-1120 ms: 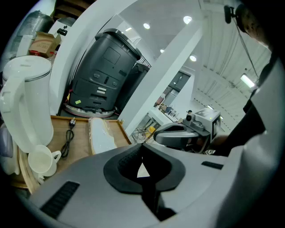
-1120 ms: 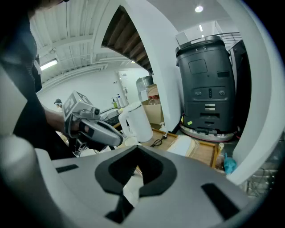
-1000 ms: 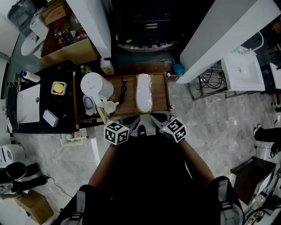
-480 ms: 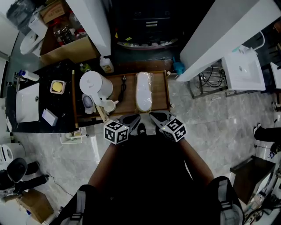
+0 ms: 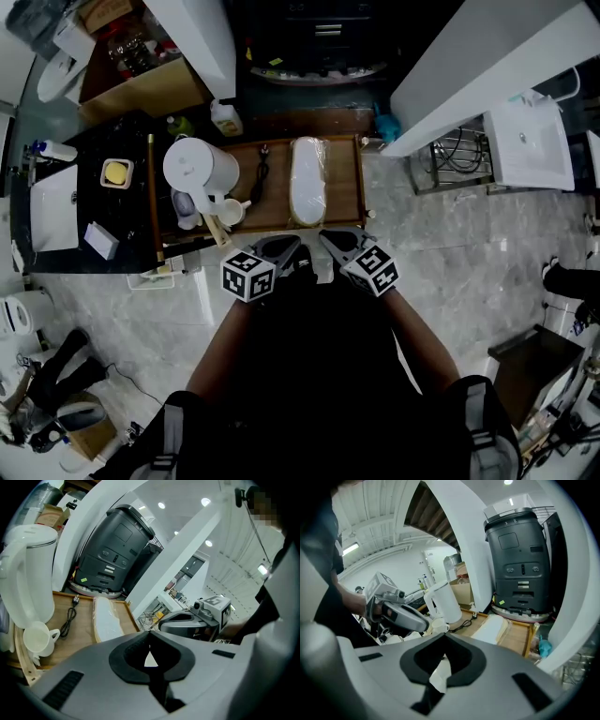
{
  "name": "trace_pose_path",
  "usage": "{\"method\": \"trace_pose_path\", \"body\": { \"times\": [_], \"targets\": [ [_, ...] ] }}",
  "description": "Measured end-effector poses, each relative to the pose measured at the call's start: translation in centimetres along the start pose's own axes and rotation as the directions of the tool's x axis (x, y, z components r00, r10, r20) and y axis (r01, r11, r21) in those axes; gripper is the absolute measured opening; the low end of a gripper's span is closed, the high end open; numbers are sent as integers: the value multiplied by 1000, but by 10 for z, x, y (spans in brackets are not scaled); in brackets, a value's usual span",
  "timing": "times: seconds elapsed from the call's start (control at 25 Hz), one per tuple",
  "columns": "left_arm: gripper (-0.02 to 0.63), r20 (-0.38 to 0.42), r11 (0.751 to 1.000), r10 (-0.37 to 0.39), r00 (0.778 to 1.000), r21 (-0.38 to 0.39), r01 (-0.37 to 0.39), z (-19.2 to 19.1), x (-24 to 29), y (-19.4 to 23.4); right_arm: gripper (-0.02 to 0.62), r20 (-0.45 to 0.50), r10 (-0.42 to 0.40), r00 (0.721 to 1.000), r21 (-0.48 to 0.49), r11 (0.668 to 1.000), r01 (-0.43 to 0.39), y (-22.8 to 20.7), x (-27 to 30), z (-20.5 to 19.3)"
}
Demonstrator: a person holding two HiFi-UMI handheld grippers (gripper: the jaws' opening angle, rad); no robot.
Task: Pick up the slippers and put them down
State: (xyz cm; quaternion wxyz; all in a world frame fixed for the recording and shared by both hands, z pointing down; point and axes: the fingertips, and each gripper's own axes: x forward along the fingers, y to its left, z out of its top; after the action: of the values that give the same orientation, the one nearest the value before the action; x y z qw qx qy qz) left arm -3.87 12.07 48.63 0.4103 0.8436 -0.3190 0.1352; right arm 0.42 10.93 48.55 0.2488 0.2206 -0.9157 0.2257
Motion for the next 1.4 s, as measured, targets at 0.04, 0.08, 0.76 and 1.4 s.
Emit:
{"method": "trace_pose_path", "body": {
  "times": [0.04, 0.08, 0.76, 1.4],
  "targets": [
    [12, -5, 1000, 1, 1000, -5, -1, -1, 1, 0, 8, -4, 5, 1000, 1, 1000, -5, -1, 1, -1],
    [12, -10, 1000, 2, 1000, -10, -2, -2, 3, 1, 8, -8, 9, 1000, 2, 1000, -9, -2, 2, -2],
    [12, -73, 995, 57, 996, -78, -63, -15, 35, 31, 9, -71, 58, 996, 17, 998, -57, -36, 17, -27],
    [12, -70, 984, 100, 993, -137, -109, -22, 60, 71, 9, -98, 126, 987, 89, 989, -117, -62, 43, -55]
  ]
}}
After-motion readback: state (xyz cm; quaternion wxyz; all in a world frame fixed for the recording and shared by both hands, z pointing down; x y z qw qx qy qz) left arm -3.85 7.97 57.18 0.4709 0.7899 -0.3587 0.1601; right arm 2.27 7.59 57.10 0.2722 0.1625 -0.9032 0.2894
